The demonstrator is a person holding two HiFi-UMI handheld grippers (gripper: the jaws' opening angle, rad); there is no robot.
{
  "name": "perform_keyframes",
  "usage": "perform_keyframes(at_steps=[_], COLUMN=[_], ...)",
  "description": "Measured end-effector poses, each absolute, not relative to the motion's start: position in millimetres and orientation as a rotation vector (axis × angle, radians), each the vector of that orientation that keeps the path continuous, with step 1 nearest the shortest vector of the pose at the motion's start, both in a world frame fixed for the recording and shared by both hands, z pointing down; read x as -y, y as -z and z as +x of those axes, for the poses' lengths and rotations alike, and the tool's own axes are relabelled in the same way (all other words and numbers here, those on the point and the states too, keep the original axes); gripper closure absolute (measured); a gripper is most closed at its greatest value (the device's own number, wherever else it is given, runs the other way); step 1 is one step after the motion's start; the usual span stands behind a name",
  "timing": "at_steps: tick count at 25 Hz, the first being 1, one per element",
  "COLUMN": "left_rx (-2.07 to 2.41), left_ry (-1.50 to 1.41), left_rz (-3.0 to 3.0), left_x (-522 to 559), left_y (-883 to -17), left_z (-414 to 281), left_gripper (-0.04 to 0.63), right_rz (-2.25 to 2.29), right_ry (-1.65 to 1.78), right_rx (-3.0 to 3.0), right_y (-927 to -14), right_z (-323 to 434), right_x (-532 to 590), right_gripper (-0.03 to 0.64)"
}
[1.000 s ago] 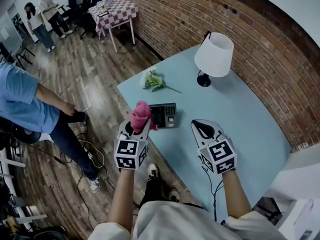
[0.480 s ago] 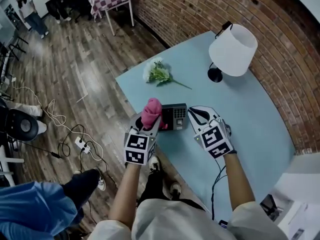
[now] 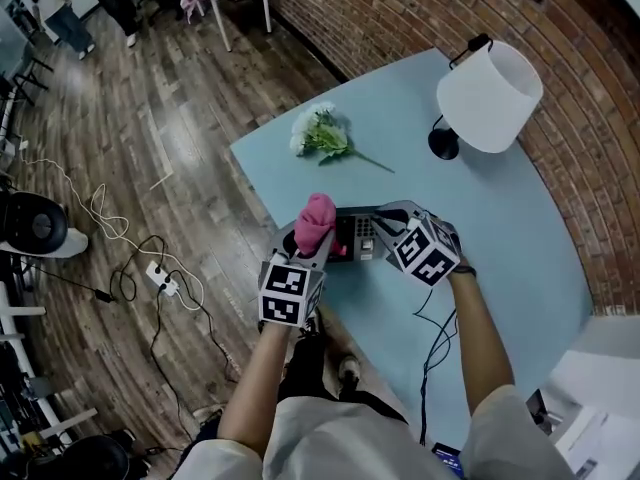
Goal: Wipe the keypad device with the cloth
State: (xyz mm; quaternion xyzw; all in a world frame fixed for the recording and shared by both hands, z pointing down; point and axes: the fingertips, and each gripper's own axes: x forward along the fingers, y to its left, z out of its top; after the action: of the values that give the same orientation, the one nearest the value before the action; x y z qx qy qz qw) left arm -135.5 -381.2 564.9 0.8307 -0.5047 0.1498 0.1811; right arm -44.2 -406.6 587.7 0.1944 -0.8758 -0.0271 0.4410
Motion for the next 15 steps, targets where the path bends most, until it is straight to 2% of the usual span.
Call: perform_keyframes(at_steps=[15], left_rx=[1.384], left_ry=[-0.481], left_rz=[2.318], left_x=[365.3], left_y=[-608.9], left_z=[-126.3], left_gripper=[0.419], right_rz=[0.404], right_ry=[0.035], right_rx=[2.219], right_y=[-594.3], right_z=[-44.5], right_x=[403.2], right_gripper=[0.543])
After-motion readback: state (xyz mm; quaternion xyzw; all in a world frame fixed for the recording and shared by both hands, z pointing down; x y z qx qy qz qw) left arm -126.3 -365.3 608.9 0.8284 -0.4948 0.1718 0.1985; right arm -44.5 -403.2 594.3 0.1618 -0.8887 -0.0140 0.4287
